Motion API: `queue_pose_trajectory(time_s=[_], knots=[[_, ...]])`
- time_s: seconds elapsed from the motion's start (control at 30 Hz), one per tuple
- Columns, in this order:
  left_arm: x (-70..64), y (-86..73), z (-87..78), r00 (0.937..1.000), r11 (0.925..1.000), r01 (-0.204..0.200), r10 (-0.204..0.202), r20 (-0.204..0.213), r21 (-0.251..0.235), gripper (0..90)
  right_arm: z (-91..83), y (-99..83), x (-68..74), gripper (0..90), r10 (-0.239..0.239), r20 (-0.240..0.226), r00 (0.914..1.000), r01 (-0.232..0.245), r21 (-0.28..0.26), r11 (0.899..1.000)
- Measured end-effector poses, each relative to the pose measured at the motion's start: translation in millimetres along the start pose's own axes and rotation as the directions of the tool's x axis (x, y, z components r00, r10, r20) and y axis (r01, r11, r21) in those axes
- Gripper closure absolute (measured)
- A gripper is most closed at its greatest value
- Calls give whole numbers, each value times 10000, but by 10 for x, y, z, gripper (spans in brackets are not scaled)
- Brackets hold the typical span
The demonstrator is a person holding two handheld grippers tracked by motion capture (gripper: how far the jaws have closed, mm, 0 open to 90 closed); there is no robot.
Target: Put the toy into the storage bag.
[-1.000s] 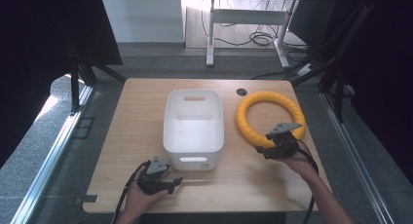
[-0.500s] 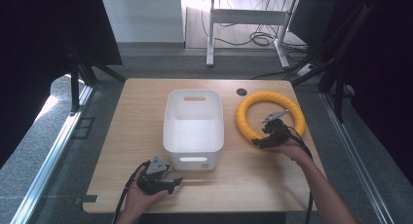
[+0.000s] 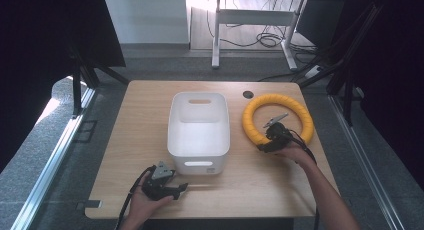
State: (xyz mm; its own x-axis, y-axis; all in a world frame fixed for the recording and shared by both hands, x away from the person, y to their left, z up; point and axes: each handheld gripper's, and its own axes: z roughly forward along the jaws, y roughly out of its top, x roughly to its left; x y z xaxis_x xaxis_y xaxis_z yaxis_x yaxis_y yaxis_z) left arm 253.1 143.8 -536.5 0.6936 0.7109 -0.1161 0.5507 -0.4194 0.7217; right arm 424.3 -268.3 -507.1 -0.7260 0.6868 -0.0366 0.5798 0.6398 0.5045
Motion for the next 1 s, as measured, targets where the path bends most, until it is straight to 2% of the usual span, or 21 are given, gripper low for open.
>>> queue_pose_trajectory(time_s=[0.27,0.5,0.67,0.8,0.9,1.0], knots=[[-4,-3,11,10000,10000,-56,57,-12,44,297,73,22,50,418,-326,285,9991,318,296,9991],[-8,-3,17,10000,9999,-72,72,-28,91,296,92,40,19,470,-74,67,10000,72,275,9996],[-11,-3,15,10000,9999,-85,85,-26,86,296,86,89,4,497,-380,-124,9992,387,658,9971],[-3,-4,16,10000,9999,-75,75,-28,82,296,50,112,14,503,-413,-148,9990,417,325,9986],[-1,-4,20,10000,9999,-81,81,-20,93,296,-65,146,1,508,-234,-325,9992,220,-421,9989],[-7,-4,17,10000,9999,-69,70,-39,86,296,-224,185,-21,512,92,-767,9970,-182,-1184,9928]])
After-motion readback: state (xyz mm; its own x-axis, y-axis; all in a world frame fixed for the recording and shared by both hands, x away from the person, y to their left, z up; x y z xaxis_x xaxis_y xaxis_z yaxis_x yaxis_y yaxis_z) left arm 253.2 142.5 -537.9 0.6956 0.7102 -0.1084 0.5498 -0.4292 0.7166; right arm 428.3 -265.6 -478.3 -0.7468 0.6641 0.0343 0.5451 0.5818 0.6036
